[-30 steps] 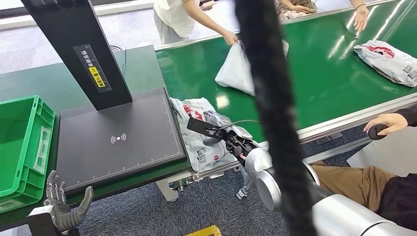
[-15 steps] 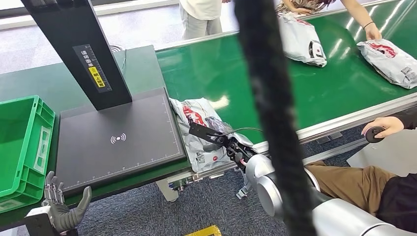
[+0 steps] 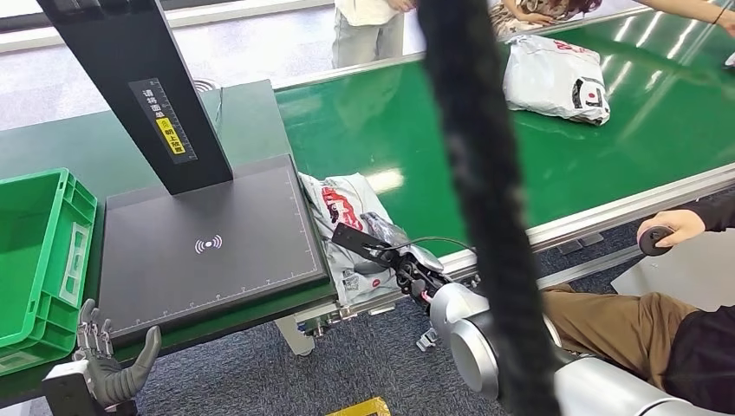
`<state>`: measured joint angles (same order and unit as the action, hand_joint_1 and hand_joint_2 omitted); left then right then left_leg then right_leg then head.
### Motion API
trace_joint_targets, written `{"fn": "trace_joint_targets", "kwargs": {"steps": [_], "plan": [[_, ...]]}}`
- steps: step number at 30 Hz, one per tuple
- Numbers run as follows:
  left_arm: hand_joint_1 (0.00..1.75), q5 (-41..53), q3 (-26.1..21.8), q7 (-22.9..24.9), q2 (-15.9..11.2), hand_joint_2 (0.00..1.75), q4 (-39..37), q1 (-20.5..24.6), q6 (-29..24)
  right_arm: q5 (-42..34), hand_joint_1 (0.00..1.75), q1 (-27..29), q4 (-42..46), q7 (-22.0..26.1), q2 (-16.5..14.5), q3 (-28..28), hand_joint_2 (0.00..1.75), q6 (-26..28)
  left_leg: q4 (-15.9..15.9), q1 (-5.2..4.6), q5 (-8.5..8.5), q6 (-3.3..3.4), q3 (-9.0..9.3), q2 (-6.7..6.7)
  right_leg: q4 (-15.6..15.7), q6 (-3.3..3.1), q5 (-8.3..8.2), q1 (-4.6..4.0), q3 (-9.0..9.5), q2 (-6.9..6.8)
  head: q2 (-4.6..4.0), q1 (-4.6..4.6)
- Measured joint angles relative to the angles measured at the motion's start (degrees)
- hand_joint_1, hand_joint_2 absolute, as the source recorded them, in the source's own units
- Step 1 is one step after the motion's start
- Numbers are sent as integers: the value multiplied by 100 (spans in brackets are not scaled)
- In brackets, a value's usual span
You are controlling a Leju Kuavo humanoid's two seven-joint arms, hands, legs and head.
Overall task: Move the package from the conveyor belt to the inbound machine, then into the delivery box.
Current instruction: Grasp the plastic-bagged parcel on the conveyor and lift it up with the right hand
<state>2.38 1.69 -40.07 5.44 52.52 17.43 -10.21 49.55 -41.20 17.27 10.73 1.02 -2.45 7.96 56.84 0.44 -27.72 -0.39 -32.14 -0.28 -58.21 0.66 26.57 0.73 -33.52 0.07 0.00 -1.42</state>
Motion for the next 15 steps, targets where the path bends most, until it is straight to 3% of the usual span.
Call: {"fn": "trace_joint_targets", "kwargs": {"steps": [2, 3, 15], "plan": [[0, 0, 1, 1, 0, 175, -13, 7, -2, -15, 167, 29, 0, 3, -20, 5, 175, 16, 0, 0, 0, 0, 1, 0, 0, 0, 0, 0, 1, 0, 0, 0], [0, 0, 2, 1, 0, 175, -15, 8, -5, -19, 174, 45, 0, 4, -30, 7, 175, 26, 0, 0, 0, 0, 1, 0, 0, 0, 0, 0, 2, 0, 0, -1], [0, -7, 1, 1, -10, 175, -15, -11, -63, -41, 175, 13, 20, 20, -111, 9, 175, 53, -1, 0, 0, 0, 18, -1, 0, -1, 1, 0, 21, 0, 0, -1]]}}
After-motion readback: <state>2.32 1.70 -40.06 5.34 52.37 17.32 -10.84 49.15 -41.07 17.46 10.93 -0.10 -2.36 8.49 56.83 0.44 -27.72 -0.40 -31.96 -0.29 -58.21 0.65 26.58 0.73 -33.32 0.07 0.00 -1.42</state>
